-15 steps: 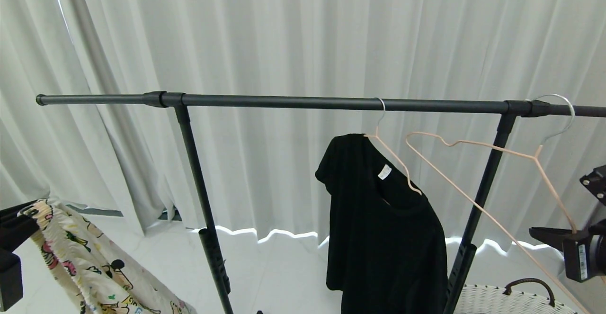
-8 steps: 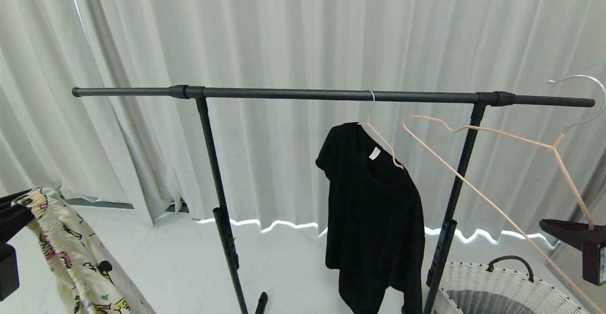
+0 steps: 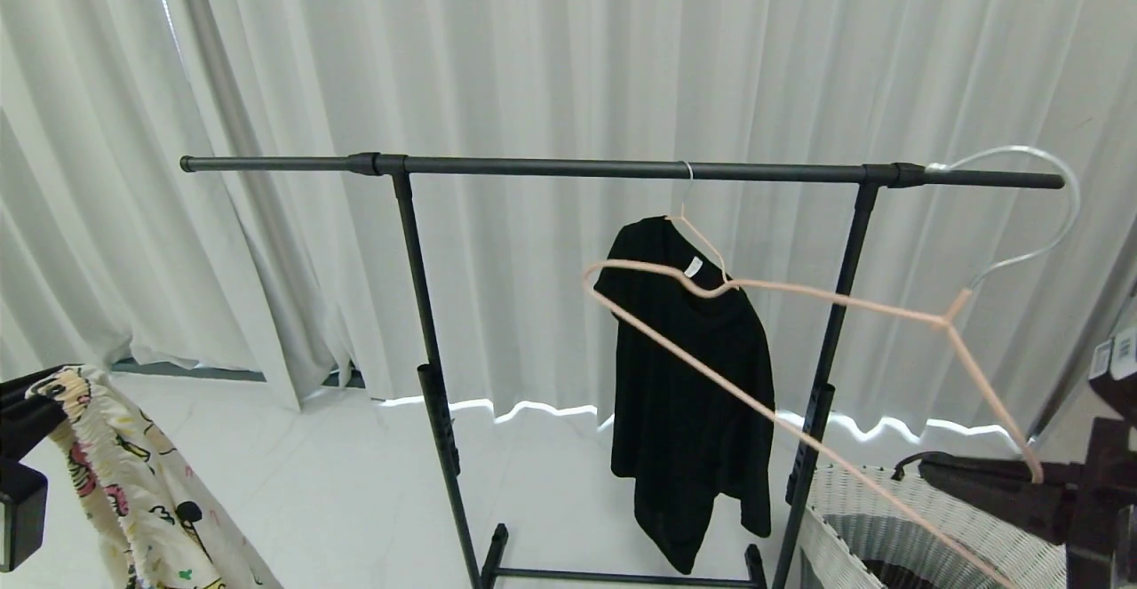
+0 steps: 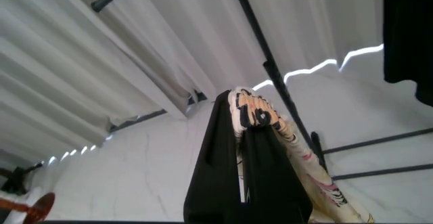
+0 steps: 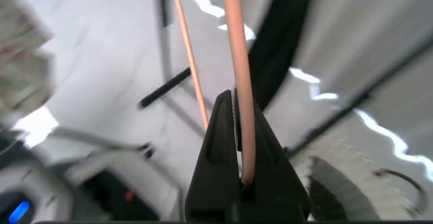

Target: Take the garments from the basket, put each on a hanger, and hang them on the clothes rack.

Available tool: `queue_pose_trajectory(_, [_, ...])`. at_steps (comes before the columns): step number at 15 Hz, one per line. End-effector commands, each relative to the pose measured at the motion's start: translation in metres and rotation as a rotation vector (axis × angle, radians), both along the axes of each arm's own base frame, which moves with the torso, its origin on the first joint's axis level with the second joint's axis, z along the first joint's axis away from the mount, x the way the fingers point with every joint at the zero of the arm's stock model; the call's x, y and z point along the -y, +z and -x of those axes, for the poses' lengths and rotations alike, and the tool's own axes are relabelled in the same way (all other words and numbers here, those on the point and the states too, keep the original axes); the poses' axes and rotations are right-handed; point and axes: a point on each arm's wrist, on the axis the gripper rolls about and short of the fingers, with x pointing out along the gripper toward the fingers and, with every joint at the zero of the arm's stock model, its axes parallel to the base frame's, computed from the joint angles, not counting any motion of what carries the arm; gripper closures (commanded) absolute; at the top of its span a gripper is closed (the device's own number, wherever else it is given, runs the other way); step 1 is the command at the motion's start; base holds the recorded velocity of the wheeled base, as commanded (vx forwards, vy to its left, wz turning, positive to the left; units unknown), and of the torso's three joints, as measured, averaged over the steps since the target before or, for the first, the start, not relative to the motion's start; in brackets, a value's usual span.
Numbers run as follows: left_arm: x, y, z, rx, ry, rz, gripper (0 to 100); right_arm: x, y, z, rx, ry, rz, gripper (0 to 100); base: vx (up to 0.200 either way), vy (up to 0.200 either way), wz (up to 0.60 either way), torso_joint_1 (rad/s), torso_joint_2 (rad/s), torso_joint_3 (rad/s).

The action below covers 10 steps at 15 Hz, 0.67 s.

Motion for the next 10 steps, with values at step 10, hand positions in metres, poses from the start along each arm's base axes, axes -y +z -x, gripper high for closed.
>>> queue_pose_trajectory(10, [0.024,-0.014,-0.054,-0.178,0.097,0.242,100,-0.081,-0.024,0.026,-0.211,0.334,0.068,100,0.000,0.000,0.00,0.000,0.00,0.000])
